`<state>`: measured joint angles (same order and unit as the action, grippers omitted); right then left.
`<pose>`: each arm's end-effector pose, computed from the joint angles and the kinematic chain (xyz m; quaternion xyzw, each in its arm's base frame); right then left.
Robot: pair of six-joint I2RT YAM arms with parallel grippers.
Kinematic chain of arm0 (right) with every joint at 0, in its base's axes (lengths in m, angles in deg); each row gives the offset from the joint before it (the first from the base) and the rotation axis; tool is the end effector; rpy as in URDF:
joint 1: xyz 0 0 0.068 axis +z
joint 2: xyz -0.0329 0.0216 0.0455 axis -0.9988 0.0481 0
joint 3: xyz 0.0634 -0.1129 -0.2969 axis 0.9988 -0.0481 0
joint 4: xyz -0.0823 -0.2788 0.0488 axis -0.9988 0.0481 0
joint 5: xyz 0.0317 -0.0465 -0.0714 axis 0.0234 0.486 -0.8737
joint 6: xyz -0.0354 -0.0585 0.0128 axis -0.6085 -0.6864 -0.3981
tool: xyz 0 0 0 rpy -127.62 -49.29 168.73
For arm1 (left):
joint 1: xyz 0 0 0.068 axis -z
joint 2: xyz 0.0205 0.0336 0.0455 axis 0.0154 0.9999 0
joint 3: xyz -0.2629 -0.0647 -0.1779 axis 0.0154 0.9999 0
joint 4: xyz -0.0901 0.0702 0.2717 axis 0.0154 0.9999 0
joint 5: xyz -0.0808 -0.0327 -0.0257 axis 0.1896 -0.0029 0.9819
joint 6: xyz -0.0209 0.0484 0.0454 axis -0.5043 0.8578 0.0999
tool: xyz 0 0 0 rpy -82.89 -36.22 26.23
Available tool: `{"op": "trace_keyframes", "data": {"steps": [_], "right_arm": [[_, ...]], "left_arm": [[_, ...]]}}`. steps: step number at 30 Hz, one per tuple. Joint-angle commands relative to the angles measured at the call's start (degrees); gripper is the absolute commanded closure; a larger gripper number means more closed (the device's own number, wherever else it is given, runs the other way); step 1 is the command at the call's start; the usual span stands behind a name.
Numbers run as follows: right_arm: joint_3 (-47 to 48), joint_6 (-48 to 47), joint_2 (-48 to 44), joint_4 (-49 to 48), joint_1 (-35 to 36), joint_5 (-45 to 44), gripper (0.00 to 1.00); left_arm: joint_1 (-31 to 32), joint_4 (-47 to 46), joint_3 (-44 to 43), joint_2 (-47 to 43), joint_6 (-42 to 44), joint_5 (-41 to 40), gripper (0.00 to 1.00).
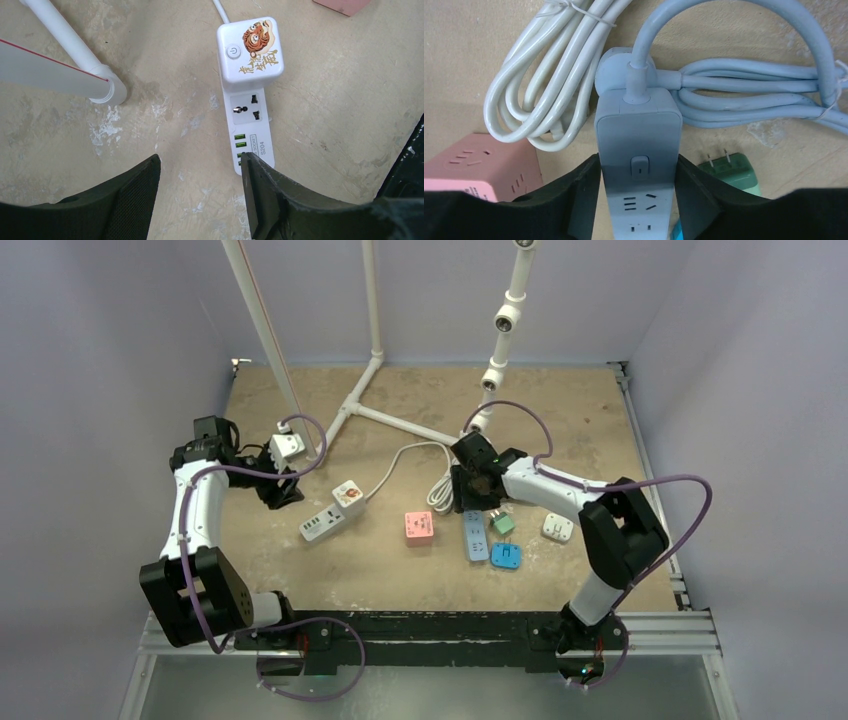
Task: Insert the plug
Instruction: Pick up the socket from the center of the board, then place the socket at the center of the board.
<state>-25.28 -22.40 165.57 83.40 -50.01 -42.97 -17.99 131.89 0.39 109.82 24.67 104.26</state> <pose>0.3034 0.2209 0.2093 -0.0499 0.9731 0.0623 0.2162 0.2613 0.0378 0.3036 0.4496 0.7936 -0.1903 0.3632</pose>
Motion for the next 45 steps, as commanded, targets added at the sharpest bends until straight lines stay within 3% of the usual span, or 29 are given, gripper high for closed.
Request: {"op": "trace_keyframes", "data": {"steps": [1,8,14,19,28,36,45], "right_arm": [[2.3,3.6,-1.0,-1.5,0.1,-0.5,0.51],[1.4,15.1,-3.9,3.1,-0.9,-5.4,0.91],[-4.1,26.2,-9.0,4.6,-3.7,-7.6,1.00],[-5.8,23.5,-13.7,4.4,-13.5,-9.8,1.00],[4.1,13.6,-14.9,3.5,-35.2,-10.4,1.00],[-6.5,24.1,-12.4,-1.7,-35.4,-4.2,1.00],[-8.3,36.9,-7.8,-6.1,-34.4,0.9,1.00]], "left_arm": [[0.8,0.7,-2.2,-0.9,-0.8,2.7,0.41],[2.1,-0.2,-1.5,-0.8,-1.3,2.6,0.41],[2.8,-0.8,-0.7,-0.9,-1.2,2.1,0.42],[3.0,-1.0,0.0,-1.2,-0.3,1.0,0.42],[3.0,-1.2,0.5,-1.7,0.2,0.5,0.42],[3.0,-1.6,1.6,-1.8,0.2,0.9,0.43],[3.0,-1.6,1.8,-2.0,0.3,1.2,0.43]]}}
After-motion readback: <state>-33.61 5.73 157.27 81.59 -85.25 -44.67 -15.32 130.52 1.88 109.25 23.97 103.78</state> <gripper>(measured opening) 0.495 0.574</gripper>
